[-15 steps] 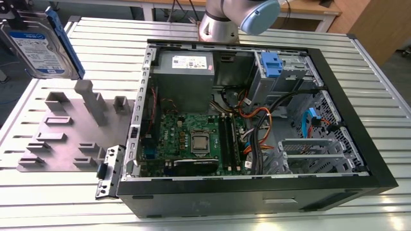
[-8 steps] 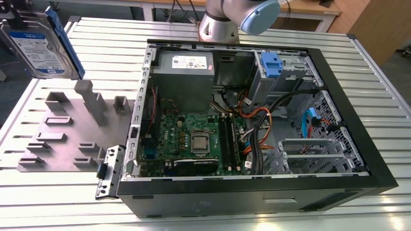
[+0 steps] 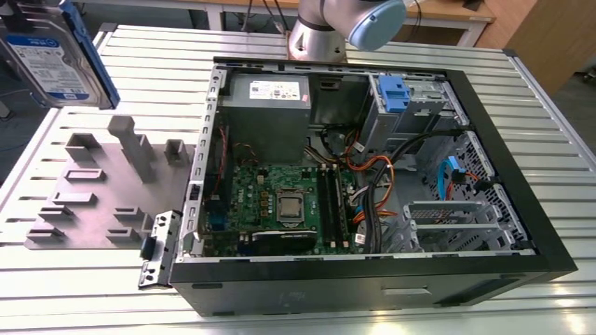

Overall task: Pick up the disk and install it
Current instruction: 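Pick up the disk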

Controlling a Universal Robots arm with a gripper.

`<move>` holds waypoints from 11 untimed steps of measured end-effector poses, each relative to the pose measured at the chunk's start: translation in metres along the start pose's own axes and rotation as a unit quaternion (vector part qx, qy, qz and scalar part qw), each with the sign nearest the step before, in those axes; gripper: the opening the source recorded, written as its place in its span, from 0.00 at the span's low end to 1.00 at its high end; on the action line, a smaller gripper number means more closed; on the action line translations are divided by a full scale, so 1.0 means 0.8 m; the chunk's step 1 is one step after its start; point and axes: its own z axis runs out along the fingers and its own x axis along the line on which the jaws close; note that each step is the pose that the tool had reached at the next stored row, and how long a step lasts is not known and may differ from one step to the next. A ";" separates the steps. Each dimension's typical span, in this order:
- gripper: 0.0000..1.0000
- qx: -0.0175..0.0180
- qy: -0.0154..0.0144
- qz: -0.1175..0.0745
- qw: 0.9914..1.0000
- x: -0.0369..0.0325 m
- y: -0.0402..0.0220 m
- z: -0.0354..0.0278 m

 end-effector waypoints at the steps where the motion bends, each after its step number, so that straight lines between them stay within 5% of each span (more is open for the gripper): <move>1: 0.35 0.000 0.000 0.000 1.000 -0.0001 0.0002 -0.0041; 11: 0.35 0.000 0.000 0.000 1.000 -0.0015 0.0019 -0.0496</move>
